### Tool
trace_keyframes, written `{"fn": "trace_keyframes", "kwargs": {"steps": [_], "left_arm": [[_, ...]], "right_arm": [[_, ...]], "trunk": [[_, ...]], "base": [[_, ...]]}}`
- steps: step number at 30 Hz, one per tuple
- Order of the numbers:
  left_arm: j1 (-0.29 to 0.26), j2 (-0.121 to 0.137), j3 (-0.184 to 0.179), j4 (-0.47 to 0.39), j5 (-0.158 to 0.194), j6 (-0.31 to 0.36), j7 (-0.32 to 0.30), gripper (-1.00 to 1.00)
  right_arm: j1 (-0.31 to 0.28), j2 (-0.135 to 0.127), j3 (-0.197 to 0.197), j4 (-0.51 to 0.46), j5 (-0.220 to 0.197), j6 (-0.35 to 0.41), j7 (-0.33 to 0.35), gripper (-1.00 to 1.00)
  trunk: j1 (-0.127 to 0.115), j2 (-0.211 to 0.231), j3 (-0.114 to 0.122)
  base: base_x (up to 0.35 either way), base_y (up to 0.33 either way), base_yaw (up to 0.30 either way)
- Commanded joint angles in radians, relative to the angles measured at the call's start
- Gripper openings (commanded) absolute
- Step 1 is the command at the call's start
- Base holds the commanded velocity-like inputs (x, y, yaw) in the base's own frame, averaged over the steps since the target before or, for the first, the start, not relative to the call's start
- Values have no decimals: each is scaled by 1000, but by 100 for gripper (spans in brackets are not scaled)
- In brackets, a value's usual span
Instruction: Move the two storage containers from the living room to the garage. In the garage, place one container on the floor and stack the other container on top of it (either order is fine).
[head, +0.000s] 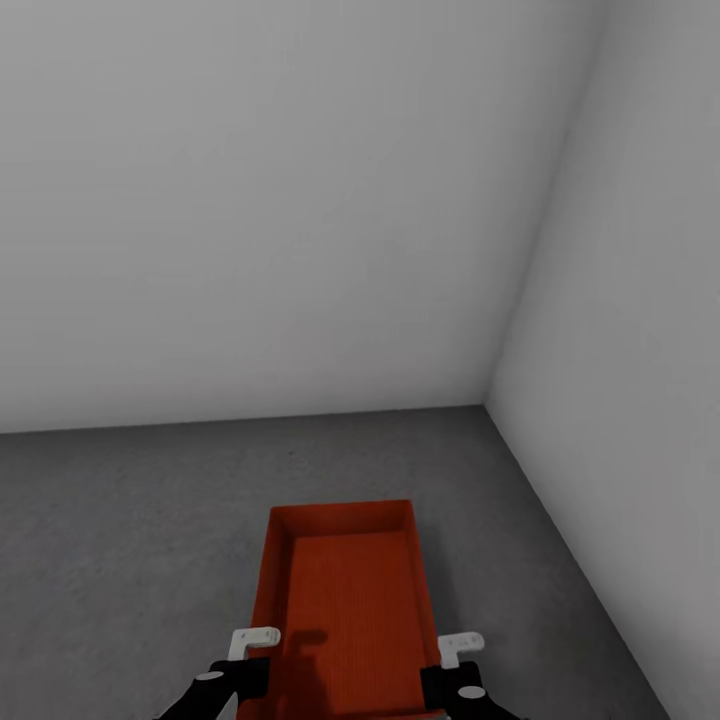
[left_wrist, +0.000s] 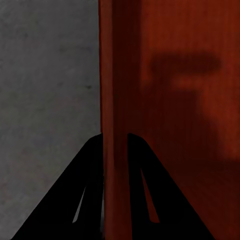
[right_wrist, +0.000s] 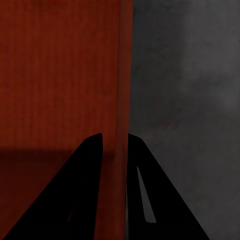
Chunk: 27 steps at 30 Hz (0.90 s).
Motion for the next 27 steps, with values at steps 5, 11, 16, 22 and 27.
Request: {"fn": "trace_keyframes", "kwargs": {"steps": [5,11,16,22,27], "left_arm": [[2,5,-4,0,-1,-6,8,-100],[2,6,-4,0,-1,-6,8,-100],[2,8,-4,0,-1,-7,7,-100],[2,8,-4,0,-1,-9,11,-100],[2,8,-4,0,-1,-9,11,-100]], "right_arm": [[0,-8,-18,26,-5,-5,-8,-100],[-1,-8,-18,26,-5,-5,-8,-100],[0,-9,-18,26,-5,-5,-8,-100],[-1,-10,-18,26,-6,-4,-8,-100],[-1,-10,-18,26,-6,-4,-8,-100]], "trunk": [[22,-35,-17],[26,-42,-20],[26,-42,-20],[26,-42,-20],[26,-42,-20]], "base": [[0,0,0],[0,0,0],[0,0,0],[0,0,0],[0,0,0]]}}
